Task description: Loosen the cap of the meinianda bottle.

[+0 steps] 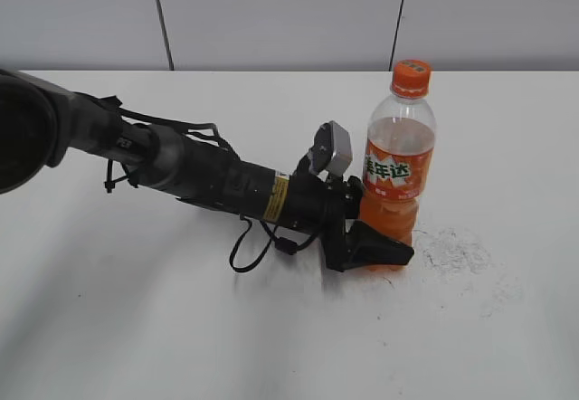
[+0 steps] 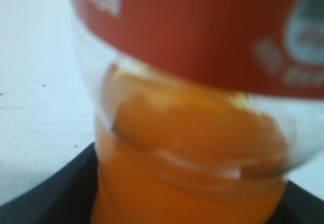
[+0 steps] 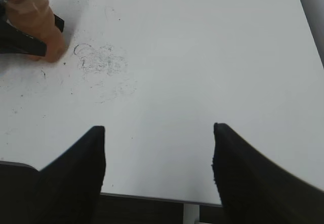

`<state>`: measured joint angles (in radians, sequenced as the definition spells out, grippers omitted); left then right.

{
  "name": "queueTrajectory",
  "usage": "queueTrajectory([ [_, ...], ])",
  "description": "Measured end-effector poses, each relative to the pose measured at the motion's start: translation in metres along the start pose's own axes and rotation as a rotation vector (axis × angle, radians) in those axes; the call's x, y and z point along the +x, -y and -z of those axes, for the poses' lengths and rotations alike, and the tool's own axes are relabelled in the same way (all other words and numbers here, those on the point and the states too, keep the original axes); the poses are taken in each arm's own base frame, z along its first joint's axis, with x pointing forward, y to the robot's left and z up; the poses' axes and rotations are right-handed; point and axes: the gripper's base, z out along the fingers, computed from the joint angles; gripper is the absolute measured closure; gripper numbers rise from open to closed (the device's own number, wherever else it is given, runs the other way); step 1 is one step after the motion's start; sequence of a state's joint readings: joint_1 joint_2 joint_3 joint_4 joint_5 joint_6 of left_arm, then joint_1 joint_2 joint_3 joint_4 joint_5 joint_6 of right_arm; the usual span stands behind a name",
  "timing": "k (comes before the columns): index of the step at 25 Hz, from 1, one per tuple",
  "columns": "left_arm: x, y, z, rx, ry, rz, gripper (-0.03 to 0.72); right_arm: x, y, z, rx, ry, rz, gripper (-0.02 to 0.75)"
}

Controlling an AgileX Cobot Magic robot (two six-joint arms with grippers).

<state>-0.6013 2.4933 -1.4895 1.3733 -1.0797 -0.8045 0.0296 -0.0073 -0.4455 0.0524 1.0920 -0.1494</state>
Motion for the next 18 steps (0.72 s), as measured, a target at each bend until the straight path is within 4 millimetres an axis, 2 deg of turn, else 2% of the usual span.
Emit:
queueTrajectory([
  [8, -0.004, 0.025, -0.030, 0.081, -0.020, -0.026, 0.129, 0.000, 0.000, 0.000, 0.000, 0.000, 0.000, 0.245],
  [18, -0.003, 0.027, -0.032, 0.089, -0.026, -0.077, 0.132, -0.003, -0.001, 0.003, -0.013, 0.010, -0.019, 0.245],
])
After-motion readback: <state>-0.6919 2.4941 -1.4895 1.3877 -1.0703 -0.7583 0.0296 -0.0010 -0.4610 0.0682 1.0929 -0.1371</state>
